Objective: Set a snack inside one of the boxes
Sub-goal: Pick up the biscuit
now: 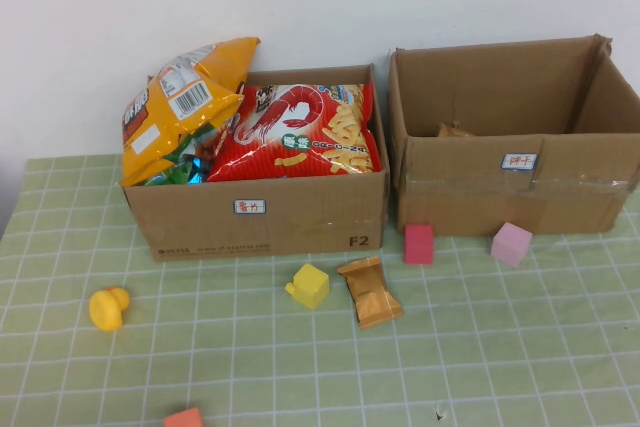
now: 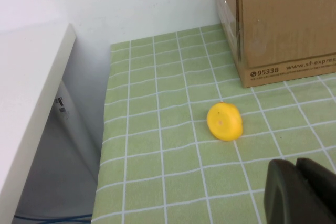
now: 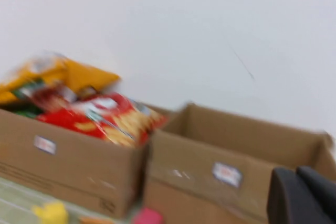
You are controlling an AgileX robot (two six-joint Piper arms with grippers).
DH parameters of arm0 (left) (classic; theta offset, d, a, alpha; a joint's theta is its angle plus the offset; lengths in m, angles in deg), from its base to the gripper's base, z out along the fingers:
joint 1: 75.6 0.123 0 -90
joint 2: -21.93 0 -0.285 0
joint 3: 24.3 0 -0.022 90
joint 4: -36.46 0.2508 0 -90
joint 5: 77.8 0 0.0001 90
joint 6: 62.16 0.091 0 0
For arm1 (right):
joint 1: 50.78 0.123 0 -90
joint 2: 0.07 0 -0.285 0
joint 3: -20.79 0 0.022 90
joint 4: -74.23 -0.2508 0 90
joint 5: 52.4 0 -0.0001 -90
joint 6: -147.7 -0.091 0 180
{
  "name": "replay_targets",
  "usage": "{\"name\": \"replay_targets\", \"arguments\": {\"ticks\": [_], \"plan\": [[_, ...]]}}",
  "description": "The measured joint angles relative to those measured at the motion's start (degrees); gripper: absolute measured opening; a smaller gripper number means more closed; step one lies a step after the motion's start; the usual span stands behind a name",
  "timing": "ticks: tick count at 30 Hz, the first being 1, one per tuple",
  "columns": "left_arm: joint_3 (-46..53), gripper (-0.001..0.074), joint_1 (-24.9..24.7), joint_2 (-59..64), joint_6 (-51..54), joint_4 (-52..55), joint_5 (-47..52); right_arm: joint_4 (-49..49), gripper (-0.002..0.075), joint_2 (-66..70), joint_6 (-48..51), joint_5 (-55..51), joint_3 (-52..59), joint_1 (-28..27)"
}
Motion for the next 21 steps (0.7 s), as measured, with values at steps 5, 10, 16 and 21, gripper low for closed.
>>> {"name": "replay_targets", "arguments": {"ticks": [5,10,16,21], "plan": [[0.0,-0.0002,0.0,0.0,0.0,0.0,0.0,2.9,0.0000,-1.9,-2.5,0.0,5.8,-12.4],[0.0,-0.0002,0.0,0.0,0.0,0.0,0.0,18.4,0.0000,-6.4,-22.5,-7.4,7.7,-20.2],[0.0,-0.0002,0.0,0.0,0.1,0.0,0.0,27.1,0.0000,-10.0,-34.6,-21.9,7.7,-20.6],[0.0,-0.0002,0.0,0.0,0.1,0.0,0.0,27.8,0.0000,-11.8,-35.1,-26.6,7.7,-20.7]]}}
